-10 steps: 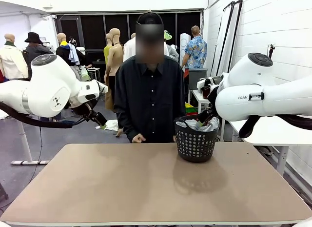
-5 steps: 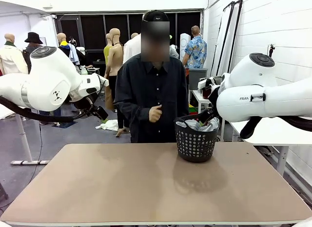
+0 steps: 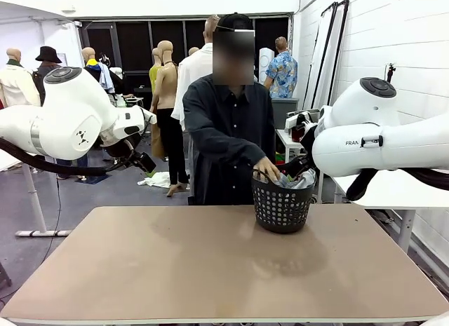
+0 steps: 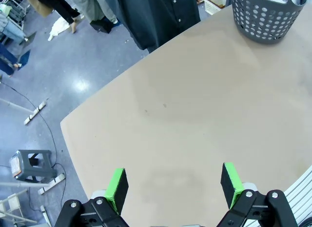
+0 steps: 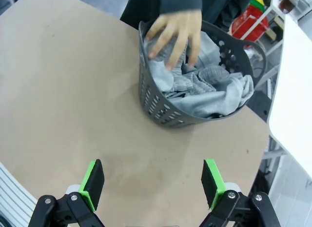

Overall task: Fold the training pants.
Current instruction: Grab both ends of the Training pants handed by a person.

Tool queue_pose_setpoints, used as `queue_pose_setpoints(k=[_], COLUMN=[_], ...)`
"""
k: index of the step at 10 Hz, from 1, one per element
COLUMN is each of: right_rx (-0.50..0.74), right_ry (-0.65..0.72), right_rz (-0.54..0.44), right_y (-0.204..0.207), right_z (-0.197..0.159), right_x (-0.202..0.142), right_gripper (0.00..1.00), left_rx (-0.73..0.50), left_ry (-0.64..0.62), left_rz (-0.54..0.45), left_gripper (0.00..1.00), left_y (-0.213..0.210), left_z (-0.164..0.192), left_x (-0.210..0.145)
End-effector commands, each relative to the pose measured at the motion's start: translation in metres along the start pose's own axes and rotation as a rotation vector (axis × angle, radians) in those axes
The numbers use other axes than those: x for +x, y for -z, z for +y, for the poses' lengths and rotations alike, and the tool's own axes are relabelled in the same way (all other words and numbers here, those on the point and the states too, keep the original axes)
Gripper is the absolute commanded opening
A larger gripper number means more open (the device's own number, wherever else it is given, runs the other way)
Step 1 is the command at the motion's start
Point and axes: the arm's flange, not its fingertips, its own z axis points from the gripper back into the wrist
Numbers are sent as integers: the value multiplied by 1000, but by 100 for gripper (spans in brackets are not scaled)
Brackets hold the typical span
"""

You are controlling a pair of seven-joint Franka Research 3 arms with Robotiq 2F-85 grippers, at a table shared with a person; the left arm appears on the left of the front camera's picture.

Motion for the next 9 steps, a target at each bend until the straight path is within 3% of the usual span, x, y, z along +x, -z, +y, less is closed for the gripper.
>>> queue_pose_setpoints(k=[1, 9], right_rx=[2, 2], right_ry=[-3, -3], right_rz=[3, 3], right_y=[0, 0], right_z=[0, 0], right_x=[2, 2], right_gripper=[100, 100], left_rx=[2, 2], left_ry=[9, 9], left_rz=[-3, -3], left_gripper=[100, 100], left_y=[0, 0], left_z=[0, 0], left_x=[0, 0])
